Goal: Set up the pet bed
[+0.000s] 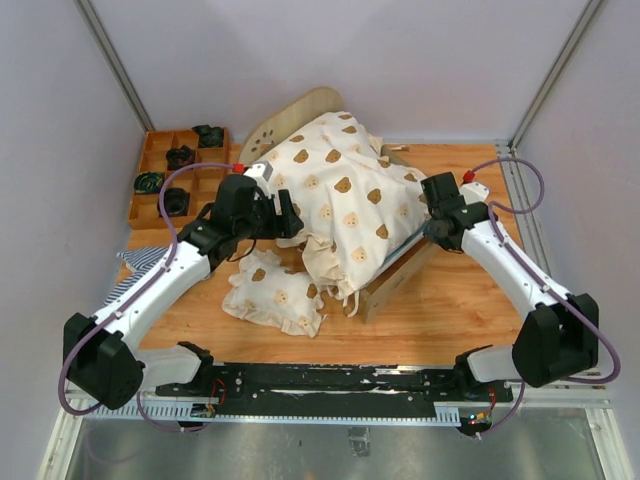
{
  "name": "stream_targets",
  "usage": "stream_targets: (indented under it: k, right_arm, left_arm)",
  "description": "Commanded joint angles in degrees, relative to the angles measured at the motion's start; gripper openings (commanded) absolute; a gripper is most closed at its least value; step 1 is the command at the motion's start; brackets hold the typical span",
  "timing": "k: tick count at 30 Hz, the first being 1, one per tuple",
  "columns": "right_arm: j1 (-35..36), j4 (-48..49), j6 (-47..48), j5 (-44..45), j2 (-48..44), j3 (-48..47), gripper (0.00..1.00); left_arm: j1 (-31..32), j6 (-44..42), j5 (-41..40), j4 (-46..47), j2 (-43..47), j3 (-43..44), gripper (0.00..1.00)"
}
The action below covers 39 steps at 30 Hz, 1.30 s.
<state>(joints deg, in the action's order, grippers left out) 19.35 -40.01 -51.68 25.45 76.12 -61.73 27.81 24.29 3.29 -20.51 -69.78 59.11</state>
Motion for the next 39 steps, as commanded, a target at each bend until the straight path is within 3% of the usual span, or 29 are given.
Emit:
stream_targets:
  k: [1, 8, 9, 11, 15, 18, 22, 24, 31, 35, 39]
  right_arm:
    - [-2.4, 4.7, 0.5, -1.9, 4.2, -5.6, 0.00]
    - [-5.2, 6.5, -4.1, -5.5, 8.3, -11.6, 0.00]
    - [-5.6, 6.4, -3.1, -6.6, 8.8, -12.7, 0.05]
    - [-6.7, 5.5, 1.3, -9.9, 9.6, -14.6, 0.22]
    - [-9.5, 3.4, 13.3, -17.6, 10.4, -15.9, 0.41]
    - [-10.2, -2.7, 20.6, -17.9, 11.2, -19.0, 0.47]
    - [-10.0, -6.5, 30.0, -15.3, 9.4, -21.5, 0.48]
    - [-9.9, -6.2, 35.6, -19.8, 8.1, -22.6, 0.47]
    - [0.7, -1.5, 51.1, -32.5, -2.7, -16.3, 0.48]
    - [12.2, 1.2, 56.4, -33.5, -7.0, -11.1, 0.51]
    - [18.7, 0.0, 58.5, -32.4, -7.0, -8.8, 0.52]
  left_arm:
    - [-0.2, 1.4, 1.3, 2.1, 0.1, -3.0, 0.76]
    - [-0.2, 5.6, 4.2, 8.2, -1.8, -5.7, 0.75]
    - [-0.2, 5.9, 5.9, 8.9, -2.3, -6.0, 0.75]
    - [-0.2, 6.7, 9.7, 10.4, -3.0, -7.0, 0.75]
    - [-0.1, 6.6, 13.5, 12.8, -2.6, -9.8, 0.75]
    - [-0.1, 6.7, 14.0, 13.3, -1.7, -10.8, 0.75]
    - [-0.1, 7.5, 15.0, 13.4, -0.5, -11.9, 0.77]
    - [-0.1, 7.8, 13.2, 12.1, 0.5, -12.3, 0.79]
    - [-0.1, 7.8, 6.2, 8.1, 6.5, -14.5, 0.79]
    - [-0.2, 9.2, 4.5, 7.5, 9.3, -16.1, 0.79]
    - [-0.2, 10.7, 3.1, 8.1, 11.6, -17.6, 0.79]
